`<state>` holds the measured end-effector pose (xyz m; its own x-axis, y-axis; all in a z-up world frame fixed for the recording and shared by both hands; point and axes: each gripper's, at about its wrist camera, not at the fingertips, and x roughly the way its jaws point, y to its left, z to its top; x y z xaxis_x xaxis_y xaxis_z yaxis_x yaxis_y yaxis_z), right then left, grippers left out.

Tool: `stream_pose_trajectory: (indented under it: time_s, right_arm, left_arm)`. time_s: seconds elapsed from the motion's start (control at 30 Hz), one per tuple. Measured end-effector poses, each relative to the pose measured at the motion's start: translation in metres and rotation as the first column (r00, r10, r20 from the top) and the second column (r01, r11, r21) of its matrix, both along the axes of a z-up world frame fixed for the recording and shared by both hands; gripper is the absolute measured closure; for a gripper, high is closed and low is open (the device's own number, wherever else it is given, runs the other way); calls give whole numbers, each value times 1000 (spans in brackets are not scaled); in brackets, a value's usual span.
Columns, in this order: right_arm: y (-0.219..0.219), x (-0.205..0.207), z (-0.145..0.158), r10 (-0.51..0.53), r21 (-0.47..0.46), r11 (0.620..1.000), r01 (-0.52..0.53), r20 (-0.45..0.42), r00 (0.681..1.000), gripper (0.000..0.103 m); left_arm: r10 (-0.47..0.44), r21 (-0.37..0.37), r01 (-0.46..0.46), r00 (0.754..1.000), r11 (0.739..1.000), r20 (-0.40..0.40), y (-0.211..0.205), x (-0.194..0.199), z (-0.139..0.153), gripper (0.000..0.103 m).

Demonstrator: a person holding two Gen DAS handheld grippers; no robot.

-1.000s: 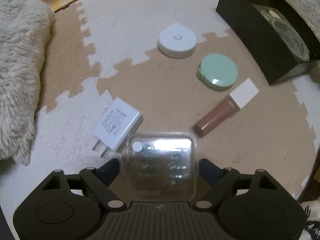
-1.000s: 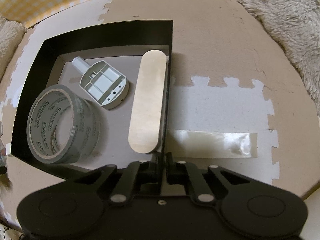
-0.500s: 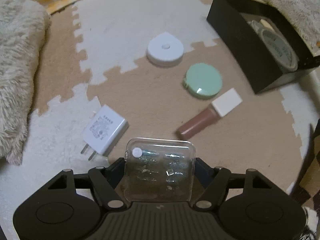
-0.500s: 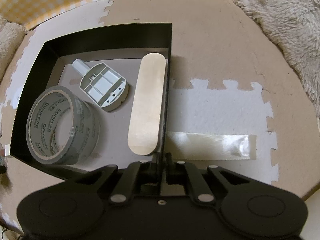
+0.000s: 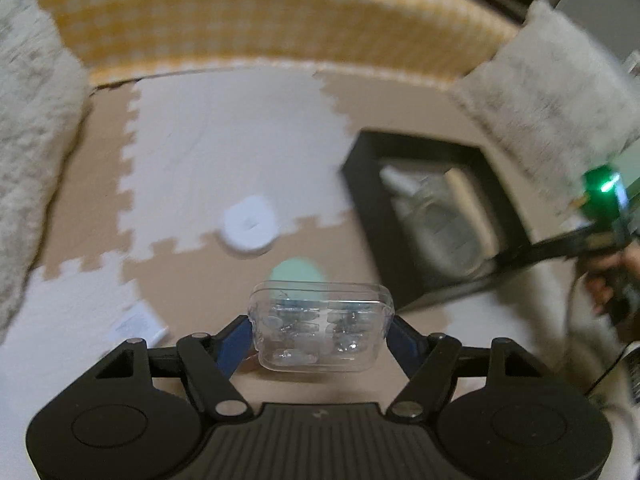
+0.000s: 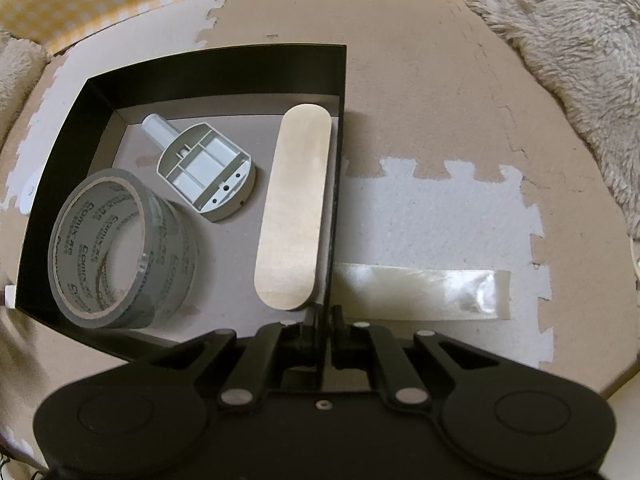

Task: Organize rigid objects
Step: 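Carry the clear case into the black box and release it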

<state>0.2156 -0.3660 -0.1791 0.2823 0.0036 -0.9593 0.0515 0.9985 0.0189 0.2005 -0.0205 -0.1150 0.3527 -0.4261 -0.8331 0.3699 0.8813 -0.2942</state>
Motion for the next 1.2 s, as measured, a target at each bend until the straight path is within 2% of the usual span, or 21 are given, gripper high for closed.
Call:
stream_pose_trajectory:
  time_s: [0.33, 0.6, 0.8, 0.97, 1.13, 1.2]
  right_arm:
    - [-2, -1, 0, 7, 6, 1000, -7, 1, 1000, 98]
    - [-1, -2, 0, 10, 6, 1000, -10, 3, 1000, 98]
    - [-2, -3, 0, 11, 8, 1000, -11, 4, 1000, 98]
    - [-2, -3, 0, 11, 12, 1000, -11, 6, 1000, 98]
    - [-2, -3, 0, 15, 11, 1000, -15, 6, 1000, 98]
    - [-2, -3, 0, 15, 12, 1000, -15, 6, 1000, 98]
  left_arm:
    - [-1, -105, 7, 998, 994, 60, -97, 28, 22, 29]
    - [2, -119, 7, 997, 993, 79, -180, 56, 21, 29]
    - [32, -83, -31, 999, 996, 6, -218, 78, -1, 29]
    - [59, -35, -61, 995, 997, -75, -232, 91, -22, 29]
    - [93, -26, -95, 993, 995, -74, -239, 100, -27, 29]
    - [106, -25, -108, 991, 994, -77, -240, 101, -28, 20]
